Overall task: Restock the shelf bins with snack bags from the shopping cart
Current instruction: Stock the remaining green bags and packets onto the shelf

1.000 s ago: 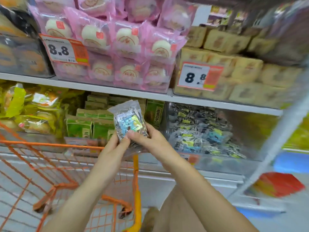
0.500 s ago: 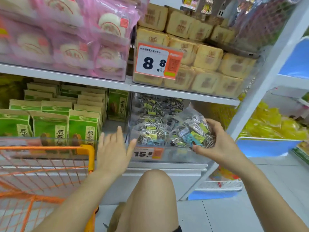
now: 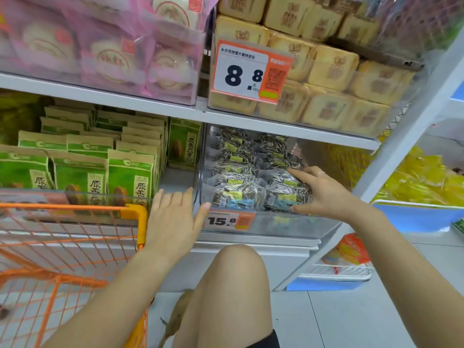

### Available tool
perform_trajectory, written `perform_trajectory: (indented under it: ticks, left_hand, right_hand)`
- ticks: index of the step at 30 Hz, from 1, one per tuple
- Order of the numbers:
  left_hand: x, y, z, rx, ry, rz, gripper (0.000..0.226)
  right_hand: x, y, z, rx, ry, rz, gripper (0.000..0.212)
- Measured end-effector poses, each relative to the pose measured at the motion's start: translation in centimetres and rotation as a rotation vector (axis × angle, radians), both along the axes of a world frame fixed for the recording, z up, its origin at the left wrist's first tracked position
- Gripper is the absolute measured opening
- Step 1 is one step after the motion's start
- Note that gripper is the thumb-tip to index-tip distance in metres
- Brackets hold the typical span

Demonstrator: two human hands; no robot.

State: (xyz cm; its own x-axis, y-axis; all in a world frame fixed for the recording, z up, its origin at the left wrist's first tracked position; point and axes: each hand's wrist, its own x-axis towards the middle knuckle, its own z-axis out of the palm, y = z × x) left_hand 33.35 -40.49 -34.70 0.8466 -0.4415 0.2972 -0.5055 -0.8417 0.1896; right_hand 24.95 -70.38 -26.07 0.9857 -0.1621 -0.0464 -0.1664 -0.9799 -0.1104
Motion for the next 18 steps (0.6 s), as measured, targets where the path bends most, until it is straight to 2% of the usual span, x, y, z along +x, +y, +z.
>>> perform_trajectory:
  ticks: [3, 5, 7, 9, 12, 18]
  left_hand:
    - [0.0, -0.1, -0.1, -0.016, -0.021, 0.002, 0.063]
    - [0.0, -0.1, -0.1, -0.029, -0.041, 0.01, 0.06]
    - [-0.1, -0.1, -0.1, -0.055, -0.052, 0.014, 0.057]
    - [-0.1, 0.0, -0.1, -0.064, -0.049, 0.011, 0.057]
    - [0.0, -0.1, -0.4, -0.06, -0.045, 0.01, 0.057]
    - [0.1, -0.1, -0.6, -0.073, -0.064, -0.001, 0.058]
  right_hand:
    - [-0.7, -0.4, -0.5, -0.014, -0.061, -0.033, 0.089]
    - [-1.2, -0.2, -1.0, 0.045, -0.106, -0.112, 0.097]
    - [-1.8, 0.1, -1.9, 0.227, -0.138, -0.258, 0.114]
    - [-2.3, 0.5, -2.8, 0.511, -0.184, -0.412, 0.122]
    - [-2.2, 0.9, -3.5, 0.725, -0.197, -0.485, 0.113]
    - [-0.4, 1.0, -3.4, 0.8, -0.077, -0.494, 0.09]
